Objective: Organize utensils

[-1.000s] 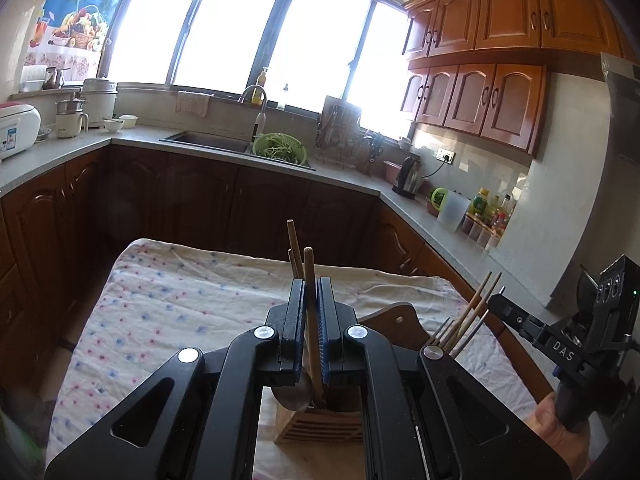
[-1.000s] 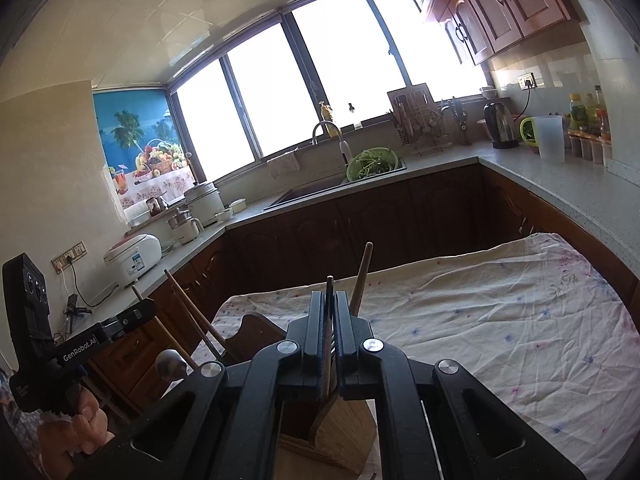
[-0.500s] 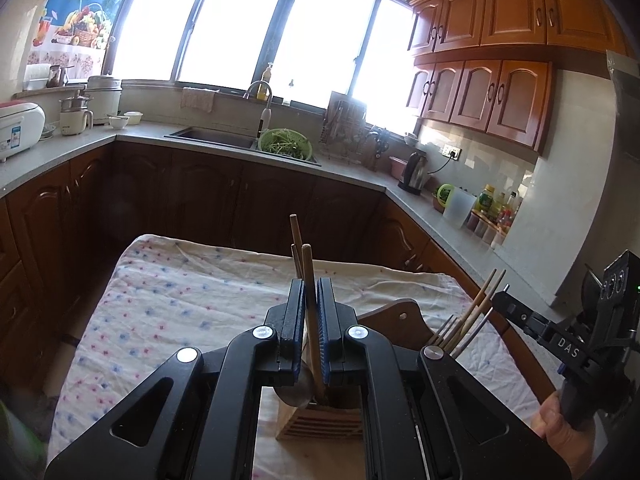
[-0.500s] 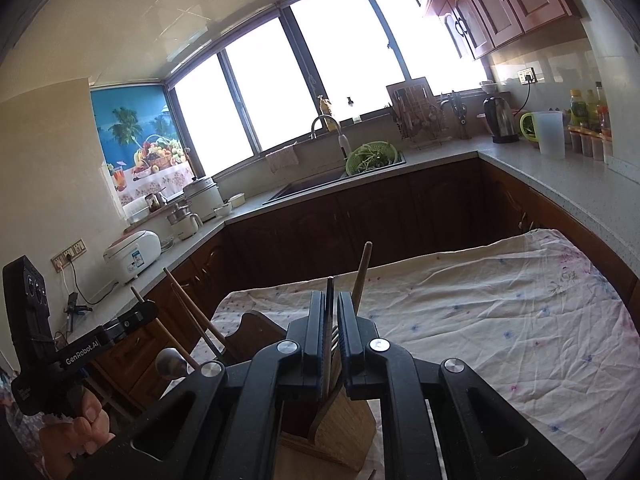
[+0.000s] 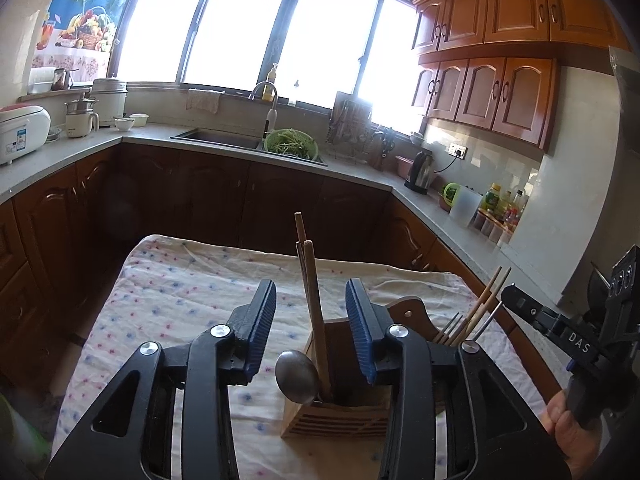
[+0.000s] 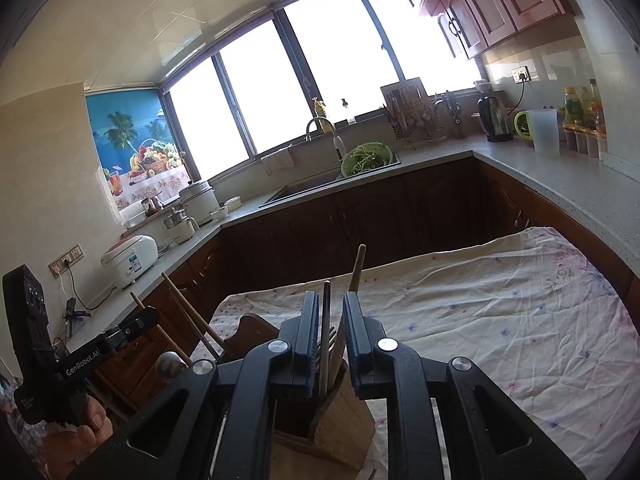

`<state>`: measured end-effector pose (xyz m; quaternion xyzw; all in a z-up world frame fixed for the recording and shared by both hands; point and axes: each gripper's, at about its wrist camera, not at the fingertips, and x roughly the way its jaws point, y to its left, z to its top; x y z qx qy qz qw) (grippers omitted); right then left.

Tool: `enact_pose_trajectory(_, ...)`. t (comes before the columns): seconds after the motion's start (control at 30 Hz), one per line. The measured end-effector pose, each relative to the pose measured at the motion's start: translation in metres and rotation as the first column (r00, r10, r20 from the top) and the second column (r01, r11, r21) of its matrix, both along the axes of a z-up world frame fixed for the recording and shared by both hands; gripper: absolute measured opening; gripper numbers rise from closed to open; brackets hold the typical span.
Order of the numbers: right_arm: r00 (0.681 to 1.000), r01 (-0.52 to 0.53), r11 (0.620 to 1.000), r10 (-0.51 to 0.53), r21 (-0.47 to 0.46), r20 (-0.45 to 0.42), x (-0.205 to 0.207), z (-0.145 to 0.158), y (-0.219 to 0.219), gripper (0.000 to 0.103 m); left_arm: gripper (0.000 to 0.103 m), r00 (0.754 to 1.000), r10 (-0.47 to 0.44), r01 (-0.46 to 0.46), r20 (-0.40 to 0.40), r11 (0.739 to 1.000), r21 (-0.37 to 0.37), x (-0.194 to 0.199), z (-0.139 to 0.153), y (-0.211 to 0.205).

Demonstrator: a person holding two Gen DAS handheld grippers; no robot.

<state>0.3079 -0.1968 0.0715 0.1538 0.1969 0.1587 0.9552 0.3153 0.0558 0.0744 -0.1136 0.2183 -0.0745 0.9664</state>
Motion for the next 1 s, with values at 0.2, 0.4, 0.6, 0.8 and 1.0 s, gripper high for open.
enact_pose_trajectory(0.2,1.0,0.017,1.0,-0.017,0.004,0.012,-0.003,0.004,-0.003,0.039,0.058,1.0,0.013,-0.013,0.007,1.0,0.005,-0.003,0.002,0.001)
enact_pose_trajectory(0.4,1.0,0.027,1.0,-0.027,0.005,-0.002,-0.002,0.001,-0.005,0.065,0.082,0.999,0.041,-0.041,0.001,0.999,0.016,-0.006,-0.001,0.002)
enact_pose_trajectory(0.6,1.0,0.014,1.0,-0.014,0.009,-0.003,-0.005,0.0,-0.004,0.086,0.092,0.998,0.055,-0.055,-0.007,0.998,0.025,-0.01,-0.004,0.006)
enact_pose_trajectory(0.8,0.999,0.002,1.0,-0.002,0.001,0.035,-0.017,0.006,-0.003,0.102,0.102,0.996,0.086,-0.086,-0.009,0.996,0.024,-0.023,-0.004,0.011)
enact_pose_trajectory(1.0,0.999,-0.013,1.0,0.012,0.022,0.05,-0.034,0.01,-0.006,0.102,0.103,0.995,0.101,-0.1,-0.016,0.995,0.008,-0.045,-0.008,0.017)
